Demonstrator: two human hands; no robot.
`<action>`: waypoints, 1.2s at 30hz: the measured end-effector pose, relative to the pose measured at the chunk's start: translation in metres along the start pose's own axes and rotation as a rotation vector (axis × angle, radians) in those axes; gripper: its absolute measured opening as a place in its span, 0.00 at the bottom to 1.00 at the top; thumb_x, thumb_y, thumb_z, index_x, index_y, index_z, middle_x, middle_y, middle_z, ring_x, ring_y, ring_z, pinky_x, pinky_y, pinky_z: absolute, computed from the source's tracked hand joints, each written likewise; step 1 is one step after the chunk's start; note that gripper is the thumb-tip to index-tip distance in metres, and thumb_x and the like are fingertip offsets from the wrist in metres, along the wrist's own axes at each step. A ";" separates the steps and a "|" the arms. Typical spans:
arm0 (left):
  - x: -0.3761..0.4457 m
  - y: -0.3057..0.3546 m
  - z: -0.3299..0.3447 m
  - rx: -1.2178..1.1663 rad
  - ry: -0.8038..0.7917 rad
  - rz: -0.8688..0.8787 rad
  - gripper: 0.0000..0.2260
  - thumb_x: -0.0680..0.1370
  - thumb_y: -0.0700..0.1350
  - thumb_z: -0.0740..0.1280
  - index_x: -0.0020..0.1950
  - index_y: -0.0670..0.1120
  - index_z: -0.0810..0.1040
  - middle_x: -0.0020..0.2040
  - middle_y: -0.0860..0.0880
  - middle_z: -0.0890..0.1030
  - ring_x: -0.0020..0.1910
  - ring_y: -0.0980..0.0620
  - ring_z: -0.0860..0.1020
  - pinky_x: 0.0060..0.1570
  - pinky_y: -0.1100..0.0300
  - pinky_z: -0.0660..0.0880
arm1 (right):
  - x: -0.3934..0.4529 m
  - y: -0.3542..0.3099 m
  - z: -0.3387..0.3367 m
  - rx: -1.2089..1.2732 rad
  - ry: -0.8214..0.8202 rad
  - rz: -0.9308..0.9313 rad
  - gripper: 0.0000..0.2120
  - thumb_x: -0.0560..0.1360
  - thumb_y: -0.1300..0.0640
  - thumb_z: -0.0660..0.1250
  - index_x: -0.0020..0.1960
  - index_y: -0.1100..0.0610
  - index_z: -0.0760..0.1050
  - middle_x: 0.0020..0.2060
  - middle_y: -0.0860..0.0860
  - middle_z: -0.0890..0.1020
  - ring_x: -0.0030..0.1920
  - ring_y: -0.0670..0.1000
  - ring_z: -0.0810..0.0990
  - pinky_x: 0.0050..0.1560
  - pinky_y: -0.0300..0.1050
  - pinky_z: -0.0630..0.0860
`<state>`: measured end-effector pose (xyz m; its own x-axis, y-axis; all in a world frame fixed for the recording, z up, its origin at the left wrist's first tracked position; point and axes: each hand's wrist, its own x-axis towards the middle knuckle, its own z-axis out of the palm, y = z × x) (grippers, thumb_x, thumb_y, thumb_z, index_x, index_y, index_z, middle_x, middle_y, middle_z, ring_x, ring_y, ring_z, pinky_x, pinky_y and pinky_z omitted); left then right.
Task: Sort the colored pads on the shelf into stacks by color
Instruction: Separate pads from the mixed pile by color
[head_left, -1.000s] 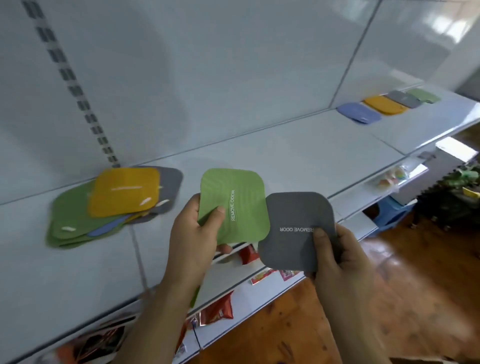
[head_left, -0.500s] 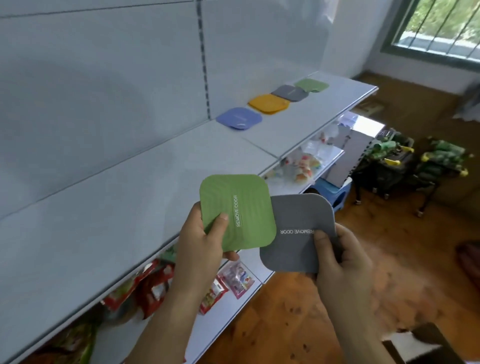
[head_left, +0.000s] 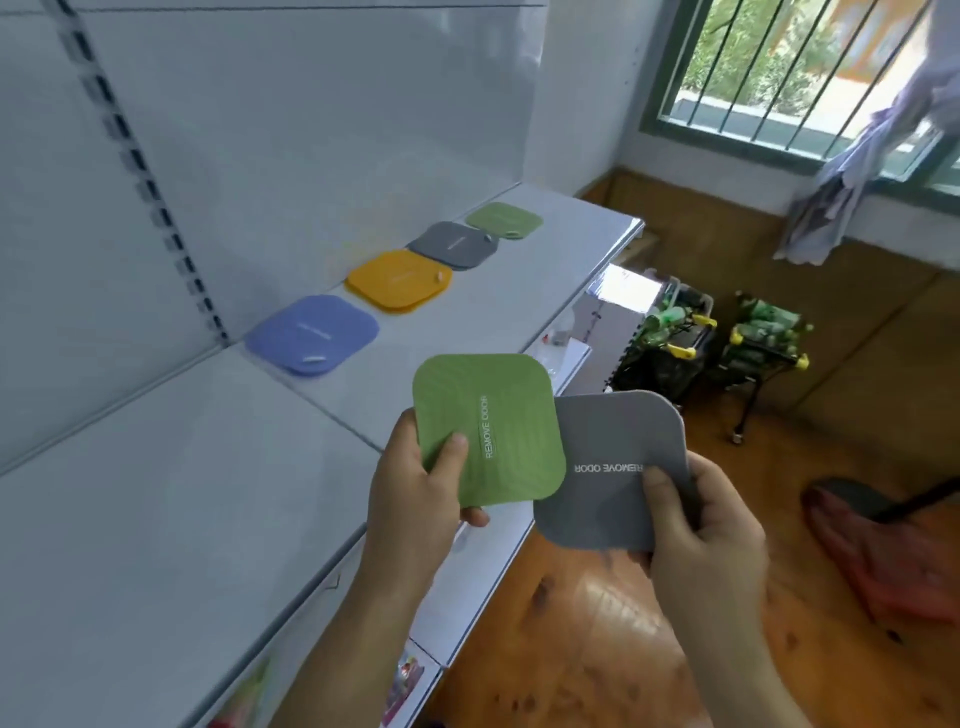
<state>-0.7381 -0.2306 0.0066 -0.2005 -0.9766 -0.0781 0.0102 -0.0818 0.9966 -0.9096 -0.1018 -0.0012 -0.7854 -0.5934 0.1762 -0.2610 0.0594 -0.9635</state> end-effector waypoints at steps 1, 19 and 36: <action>0.011 0.002 0.007 0.015 -0.002 0.006 0.09 0.84 0.39 0.65 0.57 0.53 0.79 0.50 0.51 0.84 0.39 0.52 0.84 0.28 0.52 0.81 | 0.012 0.002 0.002 -0.011 0.016 0.002 0.10 0.83 0.59 0.66 0.54 0.46 0.82 0.35 0.48 0.83 0.29 0.47 0.77 0.29 0.55 0.80; 0.174 0.002 0.133 -0.011 0.376 -0.073 0.11 0.84 0.40 0.65 0.61 0.55 0.80 0.54 0.52 0.85 0.47 0.47 0.86 0.32 0.51 0.82 | 0.300 0.046 0.066 0.038 -0.316 -0.033 0.08 0.83 0.60 0.67 0.55 0.49 0.81 0.38 0.45 0.83 0.32 0.40 0.79 0.31 0.31 0.73; 0.217 0.004 0.096 -0.078 0.831 0.019 0.10 0.83 0.36 0.65 0.57 0.52 0.80 0.48 0.52 0.85 0.38 0.51 0.83 0.28 0.52 0.79 | 0.414 0.014 0.261 -0.063 -0.787 -0.170 0.09 0.81 0.55 0.66 0.56 0.42 0.75 0.39 0.43 0.83 0.34 0.46 0.83 0.37 0.54 0.84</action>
<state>-0.8761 -0.4241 -0.0040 0.5884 -0.8040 -0.0859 0.0806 -0.0474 0.9956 -1.0915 -0.5561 0.0052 -0.1123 -0.9883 0.1032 -0.3909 -0.0515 -0.9190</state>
